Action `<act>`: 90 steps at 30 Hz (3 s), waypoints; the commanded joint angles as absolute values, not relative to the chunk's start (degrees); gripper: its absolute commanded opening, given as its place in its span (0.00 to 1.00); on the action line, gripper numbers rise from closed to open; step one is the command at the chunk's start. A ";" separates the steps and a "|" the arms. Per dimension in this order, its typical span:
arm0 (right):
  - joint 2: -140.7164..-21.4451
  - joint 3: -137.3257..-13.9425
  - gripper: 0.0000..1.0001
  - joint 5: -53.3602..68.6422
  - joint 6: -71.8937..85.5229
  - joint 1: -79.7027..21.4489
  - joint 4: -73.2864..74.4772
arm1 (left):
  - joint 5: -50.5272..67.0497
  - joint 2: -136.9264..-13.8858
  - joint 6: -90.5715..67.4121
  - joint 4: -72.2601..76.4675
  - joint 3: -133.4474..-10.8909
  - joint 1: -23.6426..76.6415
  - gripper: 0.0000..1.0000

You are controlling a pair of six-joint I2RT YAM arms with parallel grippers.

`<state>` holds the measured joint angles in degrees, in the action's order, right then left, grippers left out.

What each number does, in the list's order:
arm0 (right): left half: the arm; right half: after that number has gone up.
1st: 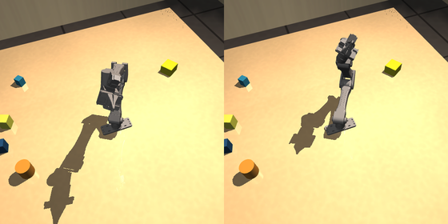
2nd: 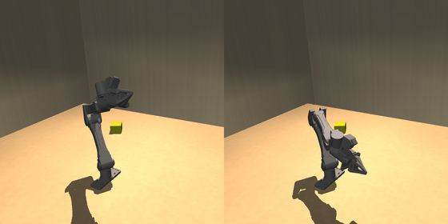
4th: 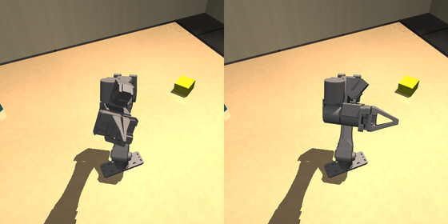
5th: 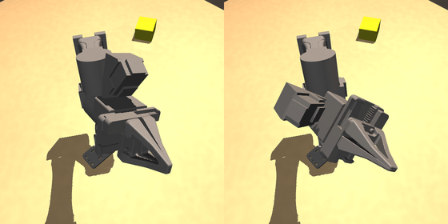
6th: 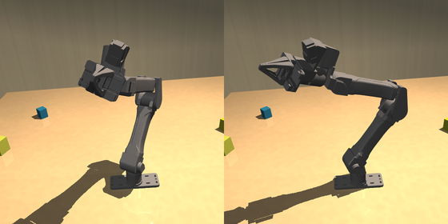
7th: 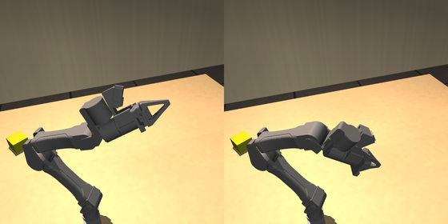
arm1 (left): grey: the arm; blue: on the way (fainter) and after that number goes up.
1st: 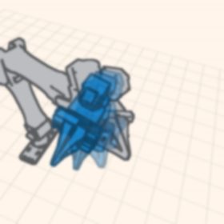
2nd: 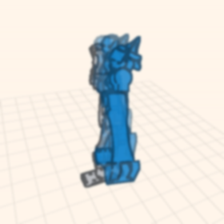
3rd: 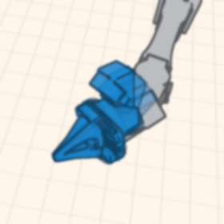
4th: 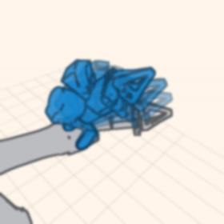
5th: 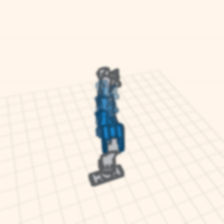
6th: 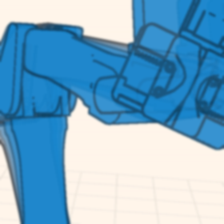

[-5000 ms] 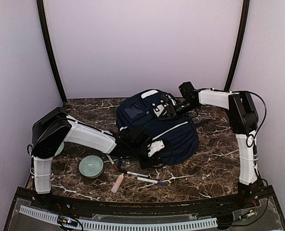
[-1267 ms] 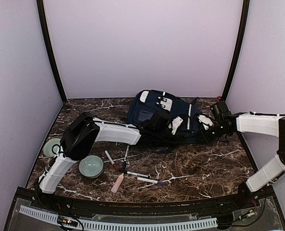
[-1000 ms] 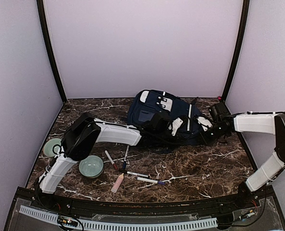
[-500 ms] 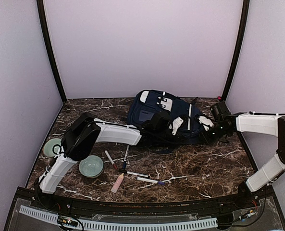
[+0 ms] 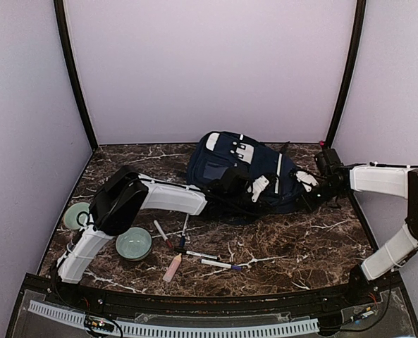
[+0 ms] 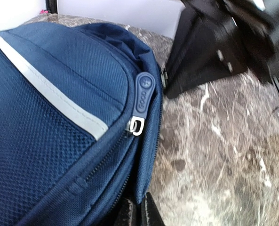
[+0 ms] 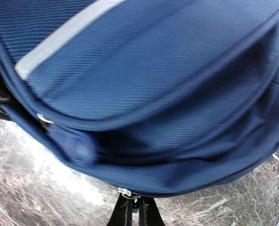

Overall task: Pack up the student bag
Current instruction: Grab the largest pocket of the student bag, then zip the student bag into the largest pocket of the bag, then hold the largest pocket of the student bag, then zip the student bag into the largest pocket of the bag.

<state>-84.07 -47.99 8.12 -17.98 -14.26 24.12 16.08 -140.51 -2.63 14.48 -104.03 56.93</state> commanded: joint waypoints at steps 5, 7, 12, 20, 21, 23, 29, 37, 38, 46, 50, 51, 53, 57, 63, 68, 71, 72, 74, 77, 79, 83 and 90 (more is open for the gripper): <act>-86.42 -50.43 0.00 7.54 -22.55 -9.81 27.59 | 18.09 -129.63 2.49 13.45 -92.45 58.01 0.00; -86.42 -50.75 0.00 7.89 -24.01 -9.67 28.12 | 16.27 -126.64 3.36 13.83 -87.98 58.01 0.00; -85.79 -50.55 0.00 10.03 -28.30 -9.68 29.43 | 10.28 -118.72 4.50 13.69 -77.50 57.19 0.00; -86.95 -52.21 0.00 22.69 -32.48 -17.43 34.94 | 5.33 -110.29 4.15 13.85 -66.33 50.01 0.00; -87.64 -52.81 0.00 23.86 -32.27 -19.00 35.27 | 5.61 -109.33 4.81 13.77 -65.83 49.83 0.03; -89.06 -54.36 0.00 26.60 -31.20 -21.70 36.03 | 6.62 -107.52 5.72 13.91 -64.65 49.88 0.19; -90.10 -56.80 0.00 30.49 -29.45 -27.72 36.93 | 7.28 -99.88 6.90 15.88 -60.33 52.77 0.42; -92.95 -58.43 0.00 32.69 -27.02 -29.17 36.26 | 9.24 -104.18 6.86 19.15 -65.33 58.47 0.48; -93.13 -58.52 0.00 32.78 -26.76 -29.21 36.13 | 9.90 -106.04 6.66 19.64 -66.50 58.57 0.48; -94.30 -58.40 0.00 33.27 -25.97 -29.33 35.97 | 13.88 -115.87 7.62 22.29 -74.66 59.26 0.49; -94.52 -58.79 0.00 34.03 -25.97 -29.35 36.67 | 10.86 -119.23 8.09 21.98 -76.61 59.50 0.49; -94.50 -58.85 0.00 34.16 -25.93 -29.34 36.82 | 10.43 -120.09 8.13 21.86 -76.87 59.50 0.49; -94.44 -58.76 0.00 34.07 -26.01 -29.35 36.92 | 10.97 -121.26 8.67 21.53 -77.47 59.50 0.49; -94.30 -58.46 0.00 33.41 -26.11 -29.27 37.44 | 12.17 -123.13 9.57 19.54 -78.98 59.50 0.42; -94.31 -58.41 0.00 31.40 -26.38 -27.05 38.73 | 13.20 -123.23 10.55 16.68 -79.43 59.59 0.16; -94.54 -60.15 0.00 28.87 -26.77 -23.34 41.05 | 14.75 -122.28 10.44 14.72 -78.69 59.67 0.01; -95.02 -61.39 0.00 25.14 -29.06 -20.17 42.93 | 15.43 -120.39 11.07 13.69 -76.86 60.00 0.00; -95.32 -62.07 0.00 23.60 -29.70 -19.03 43.54 | 15.58 -119.69 11.38 13.44 -76.23 60.09 0.00; -96.04 -63.88 0.00 20.85 -31.52 -16.97 44.75 | 15.75 -118.50 11.88 12.73 -74.74 60.28 0.00; -97.84 -68.10 0.00 17.40 -34.04 -14.94 46.56 | 17.08 -116.60 12.54 12.34 -72.35 60.50 0.00; -99.91 -71.02 0.00 15.80 -36.10 -14.13 47.90 | 17.74 -115.34 13.53 11.58 -71.04 61.01 0.00; -104.72 -77.70 0.00 13.40 -40.38 -12.50 51.76 | 18.50 -113.67 15.86 7.34 -70.56 62.13 0.00; -113.71 -89.57 0.00 9.36 -47.45 -11.79 58.76 | 18.47 -111.79 18.33 3.89 -68.55 64.03 0.00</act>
